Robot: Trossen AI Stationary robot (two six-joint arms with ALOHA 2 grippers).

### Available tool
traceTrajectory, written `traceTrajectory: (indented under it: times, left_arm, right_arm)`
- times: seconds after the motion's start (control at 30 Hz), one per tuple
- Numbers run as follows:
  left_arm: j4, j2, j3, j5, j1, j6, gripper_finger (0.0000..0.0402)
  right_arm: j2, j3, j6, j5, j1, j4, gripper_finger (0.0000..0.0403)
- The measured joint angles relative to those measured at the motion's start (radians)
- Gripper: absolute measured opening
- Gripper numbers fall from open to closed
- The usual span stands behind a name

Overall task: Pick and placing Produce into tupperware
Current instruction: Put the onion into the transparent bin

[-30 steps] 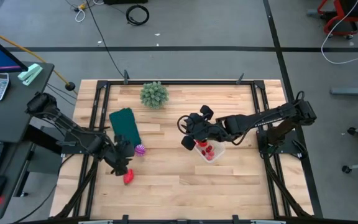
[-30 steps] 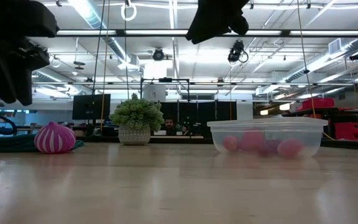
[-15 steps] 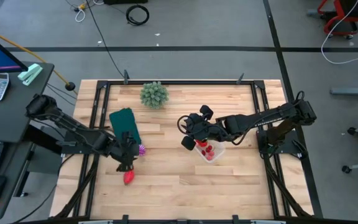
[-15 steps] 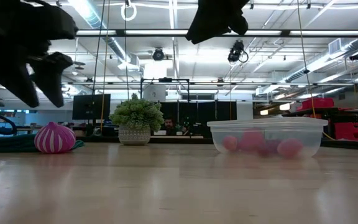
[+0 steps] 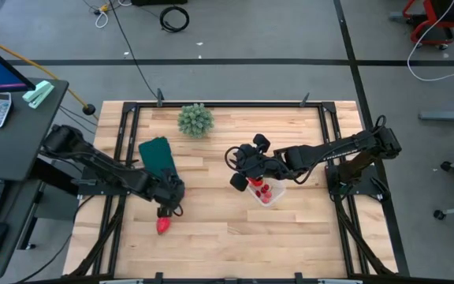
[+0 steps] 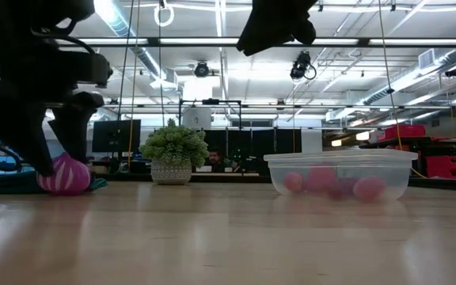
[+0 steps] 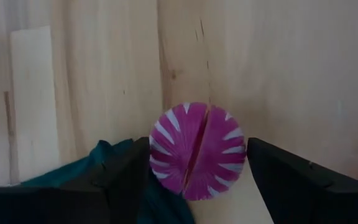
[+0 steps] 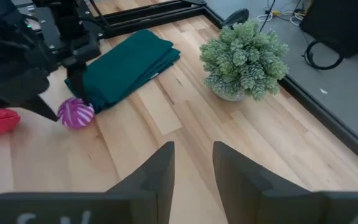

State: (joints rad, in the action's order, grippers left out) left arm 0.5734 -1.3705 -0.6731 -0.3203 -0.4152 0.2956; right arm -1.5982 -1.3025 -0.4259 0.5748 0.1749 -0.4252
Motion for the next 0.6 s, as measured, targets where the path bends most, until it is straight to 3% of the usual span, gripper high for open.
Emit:
traceTrajectory:
  times: [0.13, 0.6]
  left_arm:
    - [-0.006, -0.032, 0.000, -0.003, 0.006, -0.050, 0.0284]
    - [-0.014, -0.127, -0.003, -0.003, 0.020, -0.007, 0.0283]
  right_arm:
    - [0.000, 0.000, -0.009, -0.011, 0.001, 0.000, 0.0117]
    - [0.000, 0.000, -0.022, -0.012, 0.005, 0.000, 0.0117]
